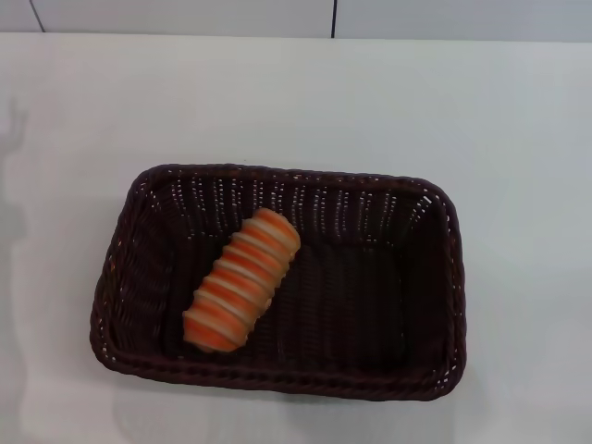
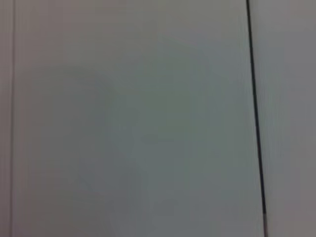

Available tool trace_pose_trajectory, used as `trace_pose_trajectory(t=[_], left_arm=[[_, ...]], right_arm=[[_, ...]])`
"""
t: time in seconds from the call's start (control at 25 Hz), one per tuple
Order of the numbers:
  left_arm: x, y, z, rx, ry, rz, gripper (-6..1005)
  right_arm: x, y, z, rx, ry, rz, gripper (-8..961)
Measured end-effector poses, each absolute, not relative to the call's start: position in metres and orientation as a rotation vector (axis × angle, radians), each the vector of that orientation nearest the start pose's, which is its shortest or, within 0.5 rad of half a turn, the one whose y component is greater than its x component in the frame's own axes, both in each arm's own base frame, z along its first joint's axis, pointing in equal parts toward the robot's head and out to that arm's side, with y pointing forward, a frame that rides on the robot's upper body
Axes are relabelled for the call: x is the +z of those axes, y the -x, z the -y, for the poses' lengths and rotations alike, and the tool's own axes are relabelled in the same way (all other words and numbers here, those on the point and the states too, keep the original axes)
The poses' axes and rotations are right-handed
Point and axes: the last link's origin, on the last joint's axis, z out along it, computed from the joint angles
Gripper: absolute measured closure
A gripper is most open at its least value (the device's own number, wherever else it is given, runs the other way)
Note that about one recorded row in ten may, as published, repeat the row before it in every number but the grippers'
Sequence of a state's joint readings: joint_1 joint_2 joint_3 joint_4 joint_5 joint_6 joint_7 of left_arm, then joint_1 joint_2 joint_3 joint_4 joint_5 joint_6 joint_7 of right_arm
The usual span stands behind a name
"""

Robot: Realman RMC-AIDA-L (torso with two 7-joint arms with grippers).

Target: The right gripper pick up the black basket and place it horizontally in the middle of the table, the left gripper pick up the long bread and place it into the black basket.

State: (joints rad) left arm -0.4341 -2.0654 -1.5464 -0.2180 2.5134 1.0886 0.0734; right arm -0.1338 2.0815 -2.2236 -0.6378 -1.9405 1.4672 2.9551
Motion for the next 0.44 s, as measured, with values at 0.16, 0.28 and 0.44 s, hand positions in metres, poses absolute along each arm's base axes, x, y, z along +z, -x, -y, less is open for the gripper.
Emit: trace_pose_trajectory(t=[0.16,0.28,0.44], left_arm=[[0.063,0.371,-0.337,-0.526,1.160,0.535,152],[0.060,0.373,-0.334,-0.510,1.170,0.546,152],[0.055,0.378,-0.335,-0.478,1.194,0.574,152]], right_arm=[[0.040,-0.379,-0.174,0.574,0.863,-0.591,135],[0.038,-0.380,-0.175,0.570,0.867,-0.604,135],[0.038,-0.380,-0.174,0.569,0.863,-0.609,135]])
